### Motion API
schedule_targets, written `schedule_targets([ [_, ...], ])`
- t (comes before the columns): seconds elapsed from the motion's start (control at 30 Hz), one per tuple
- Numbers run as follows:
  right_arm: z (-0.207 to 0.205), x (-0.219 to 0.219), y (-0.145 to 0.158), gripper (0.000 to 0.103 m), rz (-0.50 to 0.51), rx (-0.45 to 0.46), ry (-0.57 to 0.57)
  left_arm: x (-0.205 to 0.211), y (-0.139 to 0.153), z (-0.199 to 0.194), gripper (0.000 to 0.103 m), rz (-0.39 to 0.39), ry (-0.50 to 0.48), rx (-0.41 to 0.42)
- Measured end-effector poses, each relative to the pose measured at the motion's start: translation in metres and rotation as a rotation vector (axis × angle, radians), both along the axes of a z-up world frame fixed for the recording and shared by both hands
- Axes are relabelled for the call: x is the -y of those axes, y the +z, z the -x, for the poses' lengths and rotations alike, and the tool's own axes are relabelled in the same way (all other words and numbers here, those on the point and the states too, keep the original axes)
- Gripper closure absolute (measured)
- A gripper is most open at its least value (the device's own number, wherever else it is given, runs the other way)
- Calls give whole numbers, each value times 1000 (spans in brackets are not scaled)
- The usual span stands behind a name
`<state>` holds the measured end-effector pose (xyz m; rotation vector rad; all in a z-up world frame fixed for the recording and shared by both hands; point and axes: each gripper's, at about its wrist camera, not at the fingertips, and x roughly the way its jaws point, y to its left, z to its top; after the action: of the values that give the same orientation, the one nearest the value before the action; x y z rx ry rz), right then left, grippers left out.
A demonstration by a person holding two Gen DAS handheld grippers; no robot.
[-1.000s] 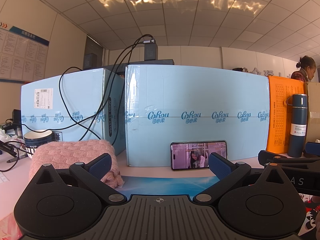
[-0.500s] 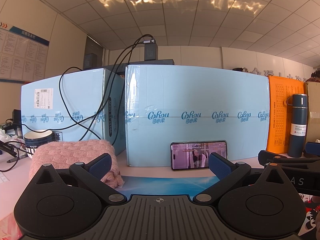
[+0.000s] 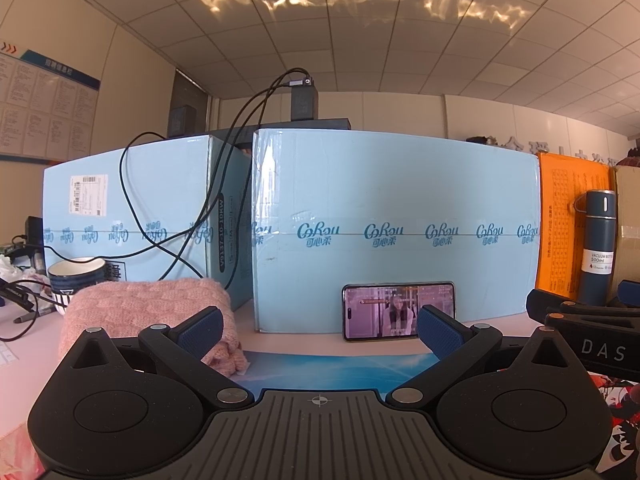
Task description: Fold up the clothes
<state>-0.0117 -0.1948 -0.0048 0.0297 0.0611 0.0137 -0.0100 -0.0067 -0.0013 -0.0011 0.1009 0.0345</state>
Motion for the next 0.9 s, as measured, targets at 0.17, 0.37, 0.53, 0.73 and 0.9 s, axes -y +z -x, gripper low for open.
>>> schedule_targets([
  [0.17,7,7,3,0,-60,47,38,-2,0,2,0,15,-5,12],
  [0.37,11,20,6,0,-163,73,107,-7,3,6,0,39,7,52],
  [0.53,8,27,5,0,-218,54,144,-15,5,3,0,76,37,58],
  [0.73,5,32,1,0,-249,18,166,-42,15,4,0,164,63,64],
  [0.9,5,35,-1,0,-240,-4,178,-88,32,22,0,157,138,129],
])
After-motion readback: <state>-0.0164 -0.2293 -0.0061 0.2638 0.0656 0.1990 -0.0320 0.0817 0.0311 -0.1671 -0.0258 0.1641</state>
